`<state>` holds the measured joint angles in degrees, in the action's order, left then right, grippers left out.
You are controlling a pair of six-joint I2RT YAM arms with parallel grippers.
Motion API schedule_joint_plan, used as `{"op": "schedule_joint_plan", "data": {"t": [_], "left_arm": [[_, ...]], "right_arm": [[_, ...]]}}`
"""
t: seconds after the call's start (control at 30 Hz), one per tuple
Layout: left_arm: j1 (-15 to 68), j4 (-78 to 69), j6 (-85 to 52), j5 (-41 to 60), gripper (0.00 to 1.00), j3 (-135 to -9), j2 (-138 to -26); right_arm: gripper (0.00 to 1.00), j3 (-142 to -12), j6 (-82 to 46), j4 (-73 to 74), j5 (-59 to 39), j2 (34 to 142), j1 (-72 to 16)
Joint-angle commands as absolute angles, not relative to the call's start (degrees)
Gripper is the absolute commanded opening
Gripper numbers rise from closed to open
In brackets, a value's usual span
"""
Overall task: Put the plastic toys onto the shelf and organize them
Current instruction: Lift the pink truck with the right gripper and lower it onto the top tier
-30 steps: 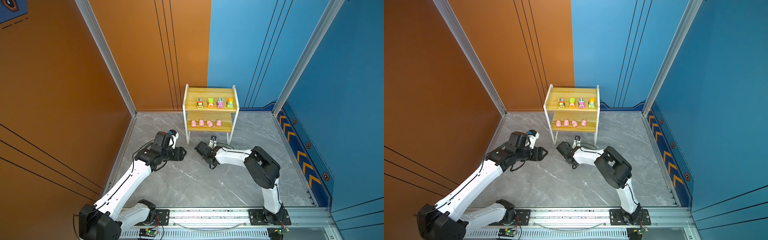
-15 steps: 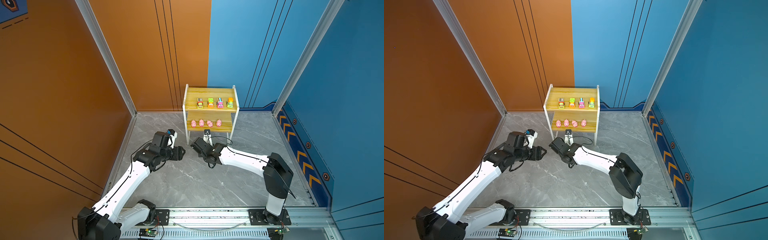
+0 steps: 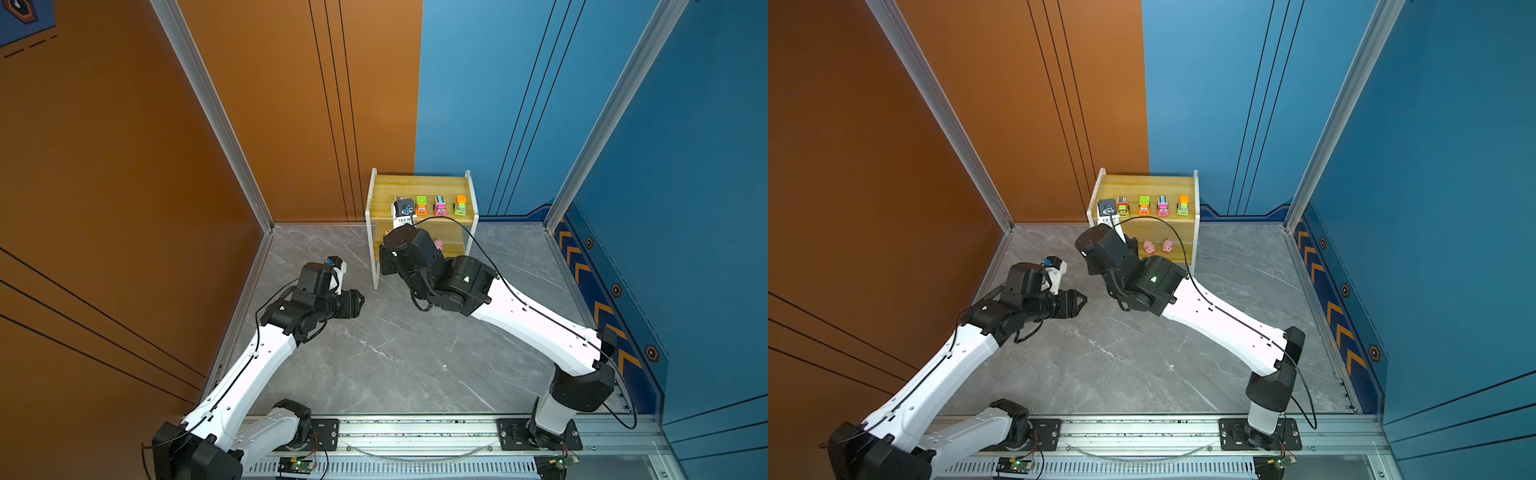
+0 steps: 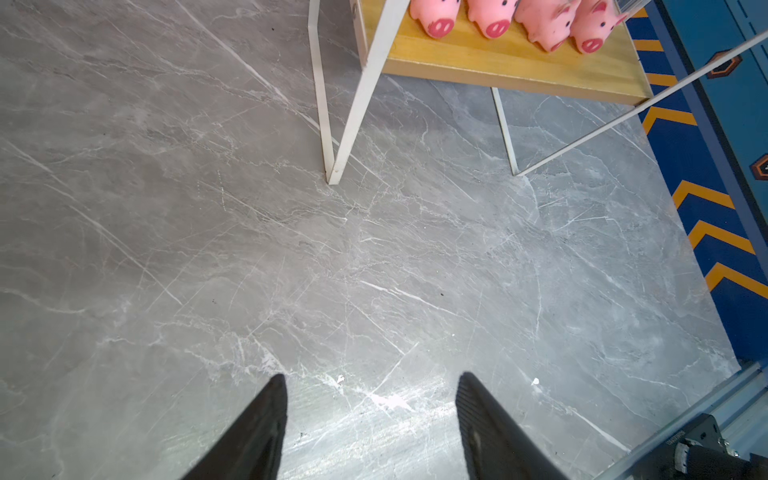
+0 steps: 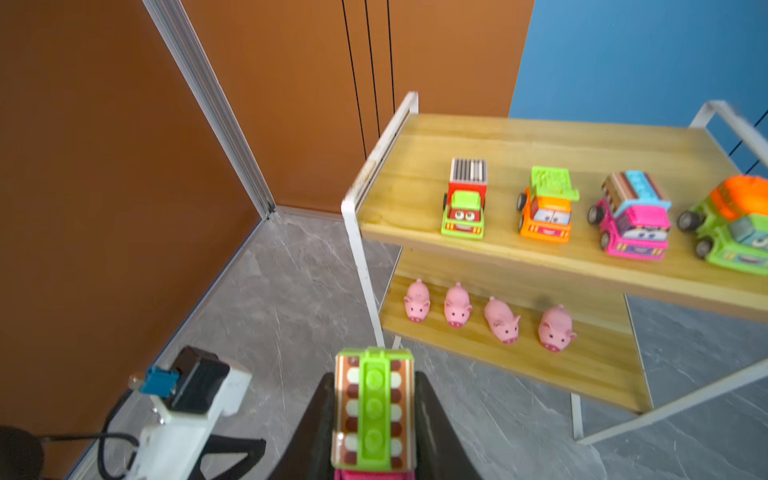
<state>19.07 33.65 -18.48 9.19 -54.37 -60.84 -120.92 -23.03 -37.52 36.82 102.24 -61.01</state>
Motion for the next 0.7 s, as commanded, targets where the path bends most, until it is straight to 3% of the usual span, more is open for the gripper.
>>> {"op": "schedule_joint_plan", "data": {"t": [0.0,0.3,0.67], "left_arm": [[18.71,34.02,-19.06,8.38,0.66,-54.03,-60.40],[19.31,33.91,-19.25,9.05,0.66,-53.88,-60.76],[20.21,33.97,-19.16,9.32,0.66,-53.84,-60.83]], "right_arm": [[0.24,-128.01,-16.92,-39.20,38.75,107.08,-59.84],[0.24,-145.18,-13.01,-37.97,39.83,118.42,-56.72],[0.27,-145.80,-13.19,-30.93,40.59,122.46,-53.67]]}}
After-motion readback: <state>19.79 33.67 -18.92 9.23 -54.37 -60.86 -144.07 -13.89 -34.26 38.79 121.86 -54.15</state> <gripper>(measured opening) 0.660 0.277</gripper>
